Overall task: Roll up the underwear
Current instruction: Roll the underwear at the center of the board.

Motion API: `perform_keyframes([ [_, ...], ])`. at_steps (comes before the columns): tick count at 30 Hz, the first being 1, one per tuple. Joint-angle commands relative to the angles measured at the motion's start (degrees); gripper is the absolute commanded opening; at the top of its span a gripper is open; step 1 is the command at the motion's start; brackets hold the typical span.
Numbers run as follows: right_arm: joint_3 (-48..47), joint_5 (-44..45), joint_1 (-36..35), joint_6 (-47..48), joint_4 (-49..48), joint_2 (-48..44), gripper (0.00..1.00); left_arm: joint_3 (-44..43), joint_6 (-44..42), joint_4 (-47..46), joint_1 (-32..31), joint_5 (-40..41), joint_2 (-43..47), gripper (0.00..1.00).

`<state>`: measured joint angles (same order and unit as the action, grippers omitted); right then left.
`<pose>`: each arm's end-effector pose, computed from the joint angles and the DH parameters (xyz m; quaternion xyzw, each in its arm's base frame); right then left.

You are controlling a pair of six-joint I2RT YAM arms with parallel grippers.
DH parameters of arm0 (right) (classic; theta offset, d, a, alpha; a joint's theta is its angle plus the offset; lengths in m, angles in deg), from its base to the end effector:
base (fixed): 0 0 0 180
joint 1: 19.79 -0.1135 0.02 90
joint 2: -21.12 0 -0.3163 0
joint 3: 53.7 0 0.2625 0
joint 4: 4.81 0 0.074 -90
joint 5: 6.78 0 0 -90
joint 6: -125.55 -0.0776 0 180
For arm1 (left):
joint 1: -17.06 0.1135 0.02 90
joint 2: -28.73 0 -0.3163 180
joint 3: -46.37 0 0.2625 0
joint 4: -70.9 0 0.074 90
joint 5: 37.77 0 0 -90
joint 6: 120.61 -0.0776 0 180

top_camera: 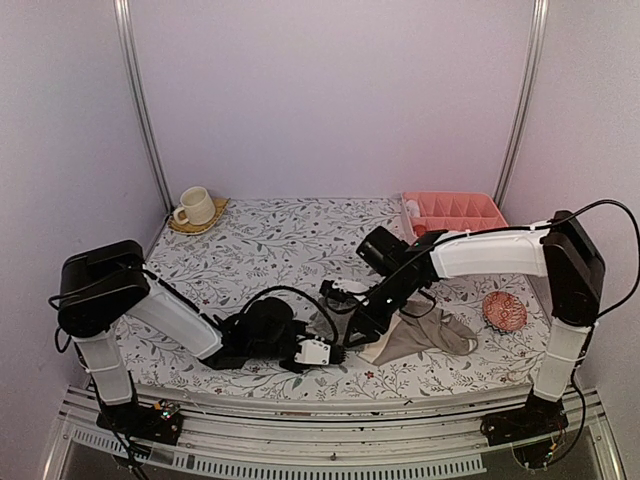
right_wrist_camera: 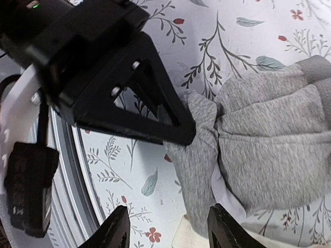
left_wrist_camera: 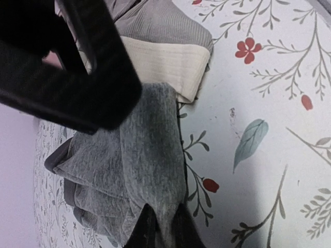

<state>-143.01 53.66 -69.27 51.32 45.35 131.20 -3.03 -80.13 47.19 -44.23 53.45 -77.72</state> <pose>0.2440 0.3444 0.1838 -0.5497 0.7803 0.2872 0.0803 0.1835 -0.3316 0.1133 0.7217 0.5039 -0.0393 0.4730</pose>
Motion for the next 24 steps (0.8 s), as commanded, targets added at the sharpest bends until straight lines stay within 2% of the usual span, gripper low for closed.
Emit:
perform_keyframes([
  [1, 7.8, 7.0, -0.1, -4.8, -8.7, -9.8, 0.55, -3.2, 5.5, 17.0, 3.0, -8.6, 0.9, 0.00],
  [8, 22.8, 18.5, -0.2, -7.6, -20.4, -24.4, 0.68, -11.6, 10.2, 30.9, 6.8, -17.3, -1.0, 0.00],
  [15, 34.9, 29.0, -3.6, -2.6, -34.6, -35.5, 0.77, -19.8, 14.8, 41.4, 11.5, -26.2, -4.7, 0.00],
  [18, 37.7, 34.9, -6.9, 1.3, -37.8, -36.0, 0.78, -23.3, 16.3, 45.7, 12.9, -29.4, -5.6, 0.00],
  [24, 38.8, 44.9, -14.5, 8.3, -42.8, -30.2, 0.79, -29.6, 17.8, 53.6, 15.2, -33.8, -10.3, 0.00],
])
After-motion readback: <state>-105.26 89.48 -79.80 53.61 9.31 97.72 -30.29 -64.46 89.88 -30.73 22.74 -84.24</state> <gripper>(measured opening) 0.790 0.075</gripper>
